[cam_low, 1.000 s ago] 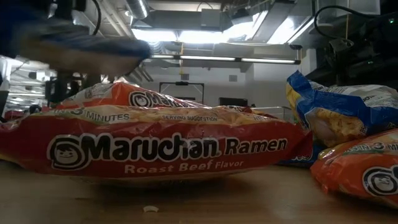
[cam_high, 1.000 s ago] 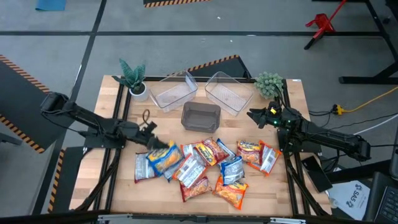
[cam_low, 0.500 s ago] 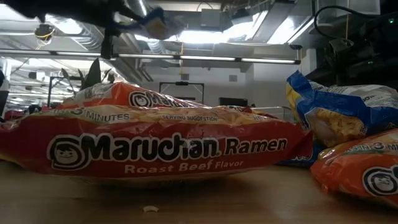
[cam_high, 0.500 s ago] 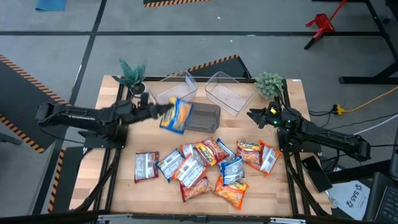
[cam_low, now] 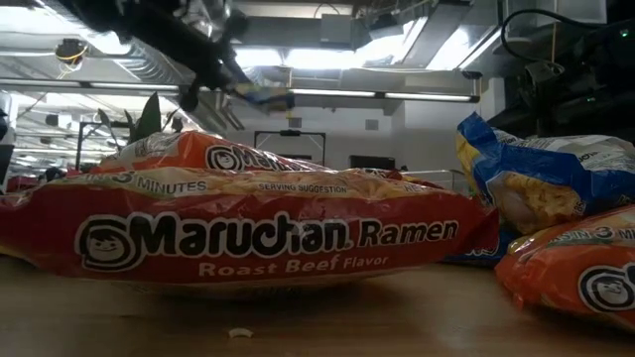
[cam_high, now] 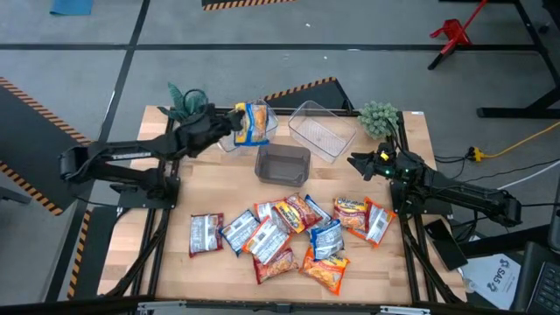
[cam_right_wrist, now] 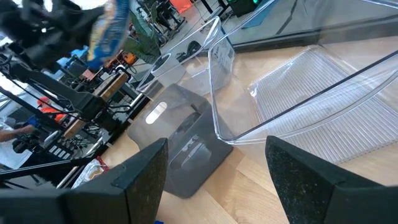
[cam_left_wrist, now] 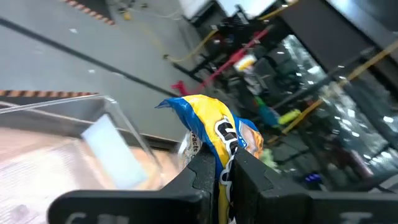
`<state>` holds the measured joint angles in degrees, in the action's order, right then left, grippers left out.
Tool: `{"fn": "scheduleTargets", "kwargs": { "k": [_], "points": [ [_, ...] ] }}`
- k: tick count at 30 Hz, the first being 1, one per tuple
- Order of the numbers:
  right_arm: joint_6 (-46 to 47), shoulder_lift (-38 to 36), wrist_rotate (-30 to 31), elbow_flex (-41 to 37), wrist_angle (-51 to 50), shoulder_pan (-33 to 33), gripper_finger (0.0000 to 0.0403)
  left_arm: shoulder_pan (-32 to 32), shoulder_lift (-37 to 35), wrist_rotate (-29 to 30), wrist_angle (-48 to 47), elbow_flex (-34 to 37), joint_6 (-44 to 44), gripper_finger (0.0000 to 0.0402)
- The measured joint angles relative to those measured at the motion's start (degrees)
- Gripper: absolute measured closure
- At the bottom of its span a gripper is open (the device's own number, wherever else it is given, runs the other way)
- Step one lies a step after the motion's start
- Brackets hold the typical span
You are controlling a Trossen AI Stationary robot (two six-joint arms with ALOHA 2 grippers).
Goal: Sort Maruchan noodles
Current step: Put the blue noodle pack into the left transparent bin
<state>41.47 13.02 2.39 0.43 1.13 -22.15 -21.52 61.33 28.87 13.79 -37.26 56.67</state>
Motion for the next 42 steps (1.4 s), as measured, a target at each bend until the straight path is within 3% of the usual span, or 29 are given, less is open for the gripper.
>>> {"fn": "scheduleTargets", "kwargs": {
  "k": [4, 13, 17, 25, 42],
  "points": [
    [-0.02, -0.02, 0.04, 0.00, 0.02, 0.01, 0.0145, -2.96, 6.26, -0.33, 0.27, -1.51, -0.32, 0.0380],
    [0.00, -0.02, 0.09, 0.00, 0.02, 0.01, 0.0146, -10.45, 11.73, -7.17, -1.34, -6.44, -14.07, 0.0380],
    [0.00, 0.00, 0.09, 0.00, 0.00, 0.00, 0.0146, -13.64, 11.73, -11.55, -10.20, -11.43, -23.53, 0.0380],
    [0.00, 0.00, 0.16, 0.00, 0.02, 0.00, 0.0146, -19.05, 13.96, -26.18, -24.69, -17.88, -35.95, 0.0380],
    [0.22, 0.00, 0.17, -0.02, 0.02, 0.00, 0.0146, -23.91, 26.83, -37.61, -23.91, -18.18, -45.47, 0.0380]
  ]
}}
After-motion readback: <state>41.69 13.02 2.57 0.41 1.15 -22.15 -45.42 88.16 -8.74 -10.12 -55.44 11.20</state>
